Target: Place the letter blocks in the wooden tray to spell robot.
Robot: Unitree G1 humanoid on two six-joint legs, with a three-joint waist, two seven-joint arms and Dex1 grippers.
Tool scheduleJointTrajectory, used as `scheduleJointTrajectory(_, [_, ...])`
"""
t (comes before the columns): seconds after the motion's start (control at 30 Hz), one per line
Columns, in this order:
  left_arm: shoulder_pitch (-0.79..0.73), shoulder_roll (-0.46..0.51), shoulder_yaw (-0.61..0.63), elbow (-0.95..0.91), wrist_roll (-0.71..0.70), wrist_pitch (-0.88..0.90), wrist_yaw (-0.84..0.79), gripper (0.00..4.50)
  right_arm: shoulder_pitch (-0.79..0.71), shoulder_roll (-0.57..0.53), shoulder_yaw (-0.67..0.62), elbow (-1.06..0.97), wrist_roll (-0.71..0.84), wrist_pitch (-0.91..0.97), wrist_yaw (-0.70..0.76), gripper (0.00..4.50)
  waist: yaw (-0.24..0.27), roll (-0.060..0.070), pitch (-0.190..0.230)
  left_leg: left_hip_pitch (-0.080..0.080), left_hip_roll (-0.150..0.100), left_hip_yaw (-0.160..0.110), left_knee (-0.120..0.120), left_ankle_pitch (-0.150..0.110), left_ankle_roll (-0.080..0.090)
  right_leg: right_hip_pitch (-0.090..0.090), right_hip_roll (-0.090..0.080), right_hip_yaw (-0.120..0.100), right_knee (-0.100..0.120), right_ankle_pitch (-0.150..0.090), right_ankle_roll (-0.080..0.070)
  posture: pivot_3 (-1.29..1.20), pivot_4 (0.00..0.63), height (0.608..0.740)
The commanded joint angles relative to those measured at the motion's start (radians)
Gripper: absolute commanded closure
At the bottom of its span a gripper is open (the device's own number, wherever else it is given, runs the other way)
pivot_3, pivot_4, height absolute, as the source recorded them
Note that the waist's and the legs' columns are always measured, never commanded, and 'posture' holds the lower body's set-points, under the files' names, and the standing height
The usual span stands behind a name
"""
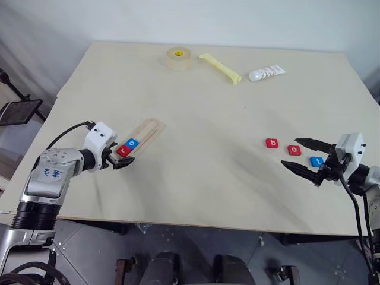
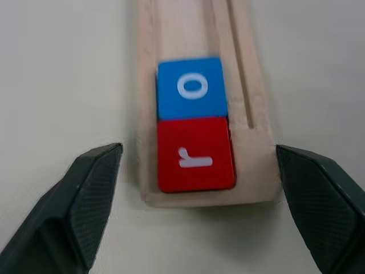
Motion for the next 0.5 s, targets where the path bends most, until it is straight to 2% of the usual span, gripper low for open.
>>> scheduleJointTrajectory(0.03, [-0.029, -0.008, -0.024, 0.044, 0.029, -0.005, -0.015, 0.00, -0.004, -0.021, -0.028, -0.027, 0.015, 0.003, -0.005, 0.03, 0.001, 0.000, 0.000, 0.000, 0.000, 0.000, 0.000, 0.000, 0.000, 0.000, 0.000, 0.000, 0.000, 0.000, 0.000, 0.00, 0.150, 0.740])
scheduleJointTrajectory(0.5, [-0.149, -0.031, -0.127, 0.196, 0.086, 0.090, -0.094, 0.00, -0.046, -0.011, -0.004, 0.003, -0.005, 0.003, -0.015, 0.03, 0.002, 0.000, 0.000, 0.002, -0.001, 0.000, 0.003, 0.000, 0.000, 0.000, -0.001, 0.001, 0.006, 0.000, 0.000, 0.00, 0.150, 0.740])
